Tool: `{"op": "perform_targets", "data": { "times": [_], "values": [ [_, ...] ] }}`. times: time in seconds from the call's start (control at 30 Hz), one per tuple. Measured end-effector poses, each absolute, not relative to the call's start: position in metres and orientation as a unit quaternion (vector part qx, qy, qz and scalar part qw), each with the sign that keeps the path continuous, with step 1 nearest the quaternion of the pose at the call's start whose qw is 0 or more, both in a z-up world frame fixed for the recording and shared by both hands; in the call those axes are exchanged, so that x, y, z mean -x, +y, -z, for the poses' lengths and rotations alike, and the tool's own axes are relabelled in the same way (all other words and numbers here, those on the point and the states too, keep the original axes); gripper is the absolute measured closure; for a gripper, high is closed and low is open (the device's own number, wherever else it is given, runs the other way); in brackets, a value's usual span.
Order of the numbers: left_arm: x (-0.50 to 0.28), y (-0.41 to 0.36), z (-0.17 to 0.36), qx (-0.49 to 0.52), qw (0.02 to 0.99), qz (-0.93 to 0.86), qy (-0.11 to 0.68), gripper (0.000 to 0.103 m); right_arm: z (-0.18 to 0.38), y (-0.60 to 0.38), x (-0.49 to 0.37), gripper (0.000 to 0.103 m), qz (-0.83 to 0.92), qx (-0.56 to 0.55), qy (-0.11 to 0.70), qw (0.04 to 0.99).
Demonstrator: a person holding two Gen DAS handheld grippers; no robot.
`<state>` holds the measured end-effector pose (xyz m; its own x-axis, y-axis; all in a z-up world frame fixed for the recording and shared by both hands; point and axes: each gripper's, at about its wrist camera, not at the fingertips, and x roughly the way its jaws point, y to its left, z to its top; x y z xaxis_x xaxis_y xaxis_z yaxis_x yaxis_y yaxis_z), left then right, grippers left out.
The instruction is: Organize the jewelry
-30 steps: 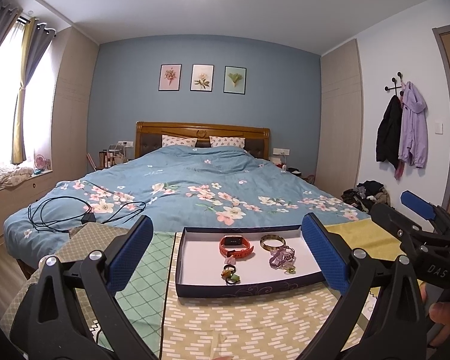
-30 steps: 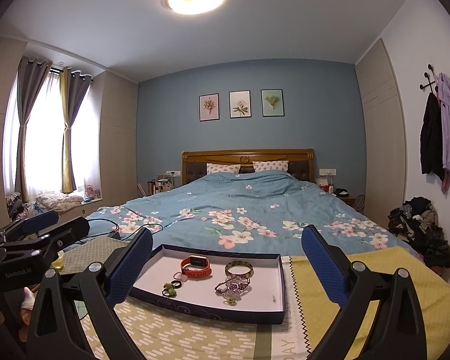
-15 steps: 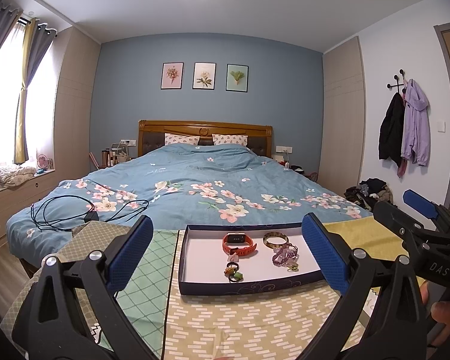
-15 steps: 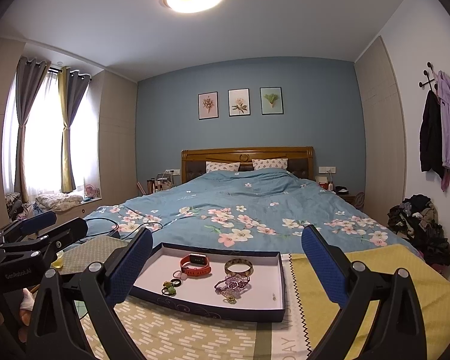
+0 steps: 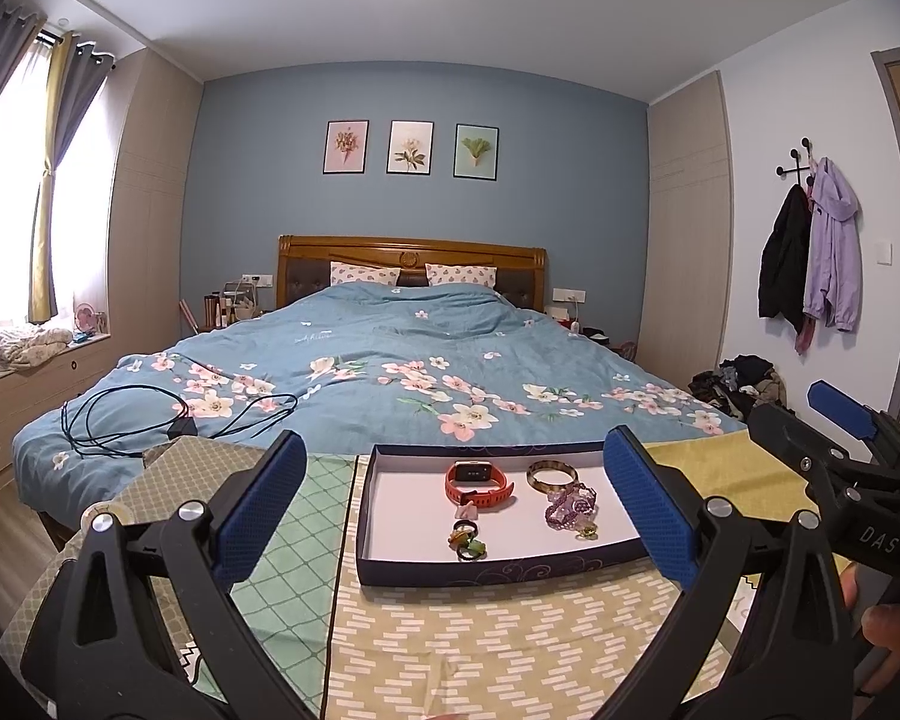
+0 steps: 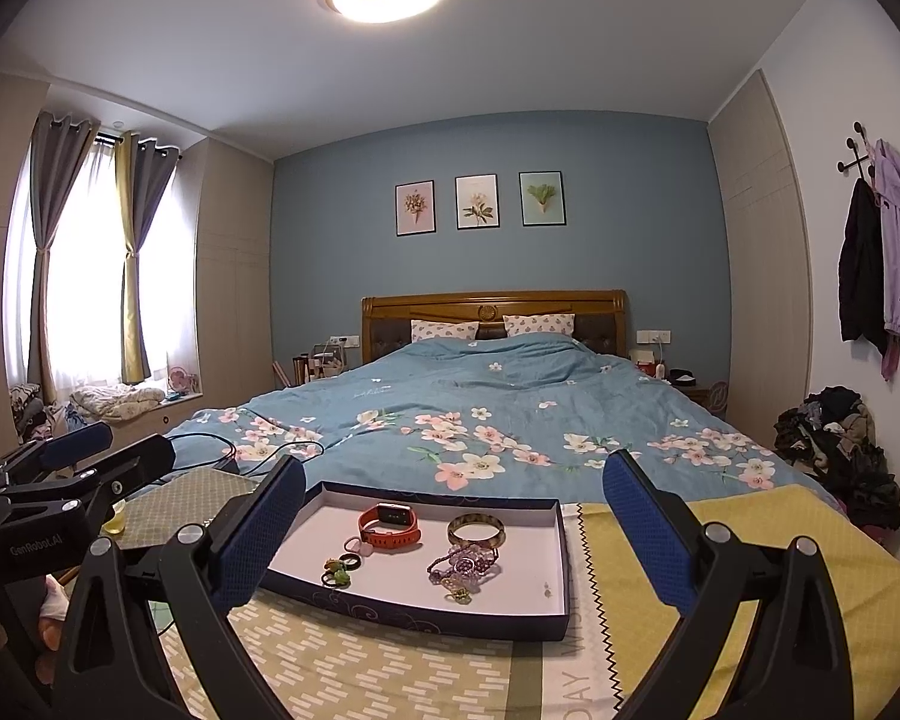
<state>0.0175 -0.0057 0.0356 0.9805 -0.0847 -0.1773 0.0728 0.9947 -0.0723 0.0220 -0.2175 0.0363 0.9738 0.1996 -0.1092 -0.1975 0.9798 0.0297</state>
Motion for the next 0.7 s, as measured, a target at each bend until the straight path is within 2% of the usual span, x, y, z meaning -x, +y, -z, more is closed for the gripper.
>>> {"op": "perform_targets", "data": {
  "times": [0.7],
  "values": [
    [-0.0208,-0.0089,-0.0363,0.034,0.994,0.035,0.098,0.005,-0.038,-0.2188,-0.0228,0.007,-0.099,-0.008,0.061,0.993]
  ]
}}
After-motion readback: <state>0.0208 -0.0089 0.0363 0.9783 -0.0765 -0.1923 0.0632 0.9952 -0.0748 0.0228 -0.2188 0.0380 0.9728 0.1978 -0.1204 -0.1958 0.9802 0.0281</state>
